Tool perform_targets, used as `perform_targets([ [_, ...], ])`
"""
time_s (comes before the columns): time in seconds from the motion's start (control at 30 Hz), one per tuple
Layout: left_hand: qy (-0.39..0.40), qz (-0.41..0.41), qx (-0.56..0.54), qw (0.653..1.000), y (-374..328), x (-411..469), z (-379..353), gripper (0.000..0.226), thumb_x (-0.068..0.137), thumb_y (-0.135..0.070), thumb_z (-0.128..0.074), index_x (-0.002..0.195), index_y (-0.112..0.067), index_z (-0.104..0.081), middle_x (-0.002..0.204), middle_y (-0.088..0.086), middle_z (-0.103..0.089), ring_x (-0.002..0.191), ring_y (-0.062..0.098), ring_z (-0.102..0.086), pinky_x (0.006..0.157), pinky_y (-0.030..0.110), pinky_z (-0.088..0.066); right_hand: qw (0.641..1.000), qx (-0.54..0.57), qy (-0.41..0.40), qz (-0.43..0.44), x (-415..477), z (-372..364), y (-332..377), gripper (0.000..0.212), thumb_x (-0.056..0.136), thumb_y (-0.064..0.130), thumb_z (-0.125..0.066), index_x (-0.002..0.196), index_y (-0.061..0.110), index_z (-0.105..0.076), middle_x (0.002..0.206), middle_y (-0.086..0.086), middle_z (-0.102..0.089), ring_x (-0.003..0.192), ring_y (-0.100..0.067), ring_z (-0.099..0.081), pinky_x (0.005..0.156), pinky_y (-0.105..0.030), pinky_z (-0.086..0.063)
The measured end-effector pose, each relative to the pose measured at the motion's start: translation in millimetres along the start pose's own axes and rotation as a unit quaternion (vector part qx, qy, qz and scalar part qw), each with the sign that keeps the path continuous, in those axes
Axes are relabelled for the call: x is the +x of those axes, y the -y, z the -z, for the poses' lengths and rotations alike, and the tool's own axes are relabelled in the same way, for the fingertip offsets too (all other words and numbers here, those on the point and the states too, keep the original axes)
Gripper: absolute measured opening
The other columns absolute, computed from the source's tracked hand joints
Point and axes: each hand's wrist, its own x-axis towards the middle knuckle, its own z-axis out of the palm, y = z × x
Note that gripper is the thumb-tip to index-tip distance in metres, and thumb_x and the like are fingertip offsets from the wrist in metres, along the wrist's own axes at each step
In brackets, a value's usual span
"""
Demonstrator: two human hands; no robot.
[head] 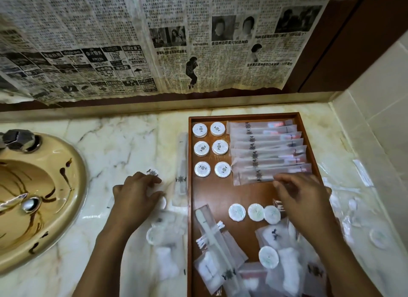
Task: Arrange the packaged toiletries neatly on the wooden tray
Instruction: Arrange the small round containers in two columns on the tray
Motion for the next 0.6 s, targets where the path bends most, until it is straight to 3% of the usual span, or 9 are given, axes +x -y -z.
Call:
perform_targets([
  [0.13,0.061,0.032,0.036,0.997,3,-15,-2,0.033,0.081,-0.046,-0.075,0.112,-0.042,-0.063,0.104,-0.015,-0.054,0.110,0.014,-0.054,0.088,0.038,-0.027,0.999,-0.015,0.014,-0.035,-39,14,-19,0.014,0.086,0.020,-0.073,0.095,0.031,-0.075,0.089,0.020,-0.064,0.093,-0.020,-0.064,0.086,-0.055,-0.050],
  [0.23,0.062,0.046,0.058,0.995,-3,-21,-4,0.040,0.081,-0.047,-0.074,0.118,-0.041,-0.060,0.109,-0.011,-0.053,0.115,0.018,-0.053,0.091,0.041,-0.028,0.996,-0.036,0.058,-0.057,-58,15,-34,0.024,0.080,0.013,-0.079,0.097,0.030,-0.075,0.095,0.011,-0.071,0.094,-0.023,-0.064,0.087,-0.056,-0.050],
  [0.4,0.062,0.049,0.079,0.994,-12,-26,-9,0.038,0.086,-0.039,-0.067,0.122,-0.032,-0.058,0.114,-0.005,-0.056,0.113,0.020,-0.056,0.095,0.043,-0.028,0.988,-0.075,0.123,-0.061,-72,20,-37,0.026,0.082,0.022,-0.077,0.104,0.033,-0.072,0.107,0.008,-0.070,0.102,-0.023,-0.063,0.092,-0.047,-0.049],
  [0.6,0.081,0.047,0.078,0.993,-18,-28,-5,0.008,0.086,-0.027,-0.059,0.088,-0.033,-0.064,0.097,-0.005,-0.054,0.094,0.018,-0.057,0.088,0.042,-0.031,0.983,-0.050,0.174,-0.022,-99,14,-15,0.036,0.077,0.025,-0.080,0.110,0.031,-0.070,0.105,0.009,-0.067,0.098,-0.016,-0.061,0.089,-0.041,-0.052],
])
